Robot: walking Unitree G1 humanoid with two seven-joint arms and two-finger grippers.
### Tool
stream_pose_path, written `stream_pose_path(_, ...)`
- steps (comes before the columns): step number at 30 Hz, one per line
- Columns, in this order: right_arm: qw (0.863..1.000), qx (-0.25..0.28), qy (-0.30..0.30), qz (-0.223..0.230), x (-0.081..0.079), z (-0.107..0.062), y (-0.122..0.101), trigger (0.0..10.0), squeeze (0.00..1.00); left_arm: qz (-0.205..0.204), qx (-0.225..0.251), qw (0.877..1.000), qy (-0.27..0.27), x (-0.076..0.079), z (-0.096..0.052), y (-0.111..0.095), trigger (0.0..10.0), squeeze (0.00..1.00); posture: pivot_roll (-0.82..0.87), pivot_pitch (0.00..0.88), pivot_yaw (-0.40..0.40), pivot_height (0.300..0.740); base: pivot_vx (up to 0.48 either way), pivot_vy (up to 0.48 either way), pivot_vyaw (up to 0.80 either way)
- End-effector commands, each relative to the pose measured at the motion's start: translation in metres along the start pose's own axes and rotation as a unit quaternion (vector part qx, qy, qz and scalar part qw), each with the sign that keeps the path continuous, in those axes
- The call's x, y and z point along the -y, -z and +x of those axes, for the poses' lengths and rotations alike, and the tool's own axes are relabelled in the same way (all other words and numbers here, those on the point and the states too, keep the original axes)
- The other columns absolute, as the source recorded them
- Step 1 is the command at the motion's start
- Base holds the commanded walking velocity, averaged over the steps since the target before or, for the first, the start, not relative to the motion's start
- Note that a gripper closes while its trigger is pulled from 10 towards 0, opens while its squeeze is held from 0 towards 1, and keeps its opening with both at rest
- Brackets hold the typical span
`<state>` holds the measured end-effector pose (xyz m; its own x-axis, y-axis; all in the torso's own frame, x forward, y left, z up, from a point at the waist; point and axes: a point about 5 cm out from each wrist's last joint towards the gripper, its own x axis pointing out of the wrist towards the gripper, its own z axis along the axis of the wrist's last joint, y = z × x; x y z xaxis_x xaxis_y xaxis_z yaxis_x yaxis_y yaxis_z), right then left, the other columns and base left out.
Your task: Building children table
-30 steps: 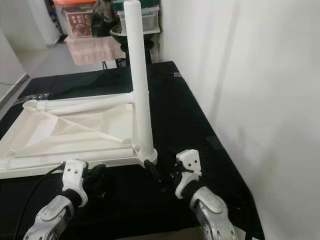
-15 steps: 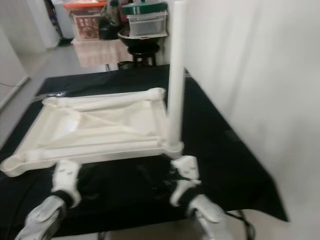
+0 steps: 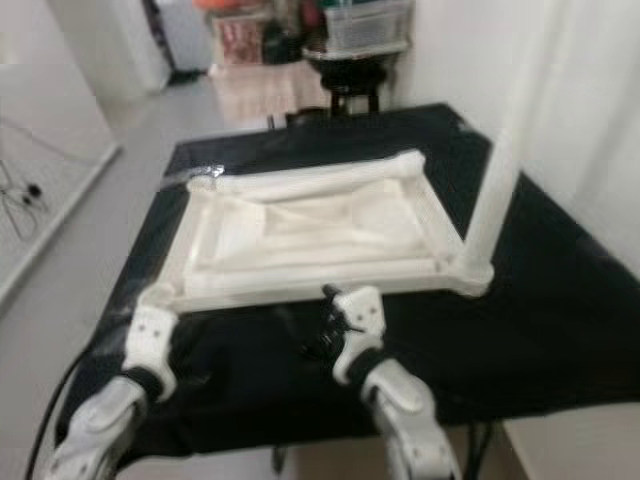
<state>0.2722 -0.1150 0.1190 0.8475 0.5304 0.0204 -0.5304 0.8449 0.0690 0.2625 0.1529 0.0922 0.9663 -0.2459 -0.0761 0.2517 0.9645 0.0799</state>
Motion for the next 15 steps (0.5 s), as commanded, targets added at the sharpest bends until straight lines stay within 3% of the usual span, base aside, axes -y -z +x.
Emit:
stream_pose_path(1,1.0,-0.001,0.004,0.002,-0.003,0.003,0.003,10.0,0.0,0.011,-0.007,1.0,-0.017,-0.008,-0.003,0.002,10.0,0.0,-0.12,0.0,0.06,0.74,0.0,0.458,0.0)
stream_pose_path(4,1.0,-0.006,0.017,0.003,0.001,0.007,0.005,10.0,0.0,0.012,-0.003,1.0,-0.019,-0.008,-0.002,0.001,10.0,0.0,-0.12,0.0,0.059,0.74,0.0,0.458,0.0)
stream_pose_path(9,0.999,-0.015,0.044,0.001,0.008,0.012,0.008,10.0,0.0,-0.01,-0.009,0.999,-0.05,-0.009,0.002,0.0,10.0,0.0,-0.13,0.0,0.058,0.74,0.0,0.0,0.0)
stream_pose_path(15,0.999,-0.011,0.05,-0.009,0.01,0.016,0.007,10.0,0.0,-0.013,-0.008,0.999,-0.037,-0.005,0.006,0.0,10.0,0.0,-0.13,0.0,0.06,0.74,0.0,0.0,0.0)
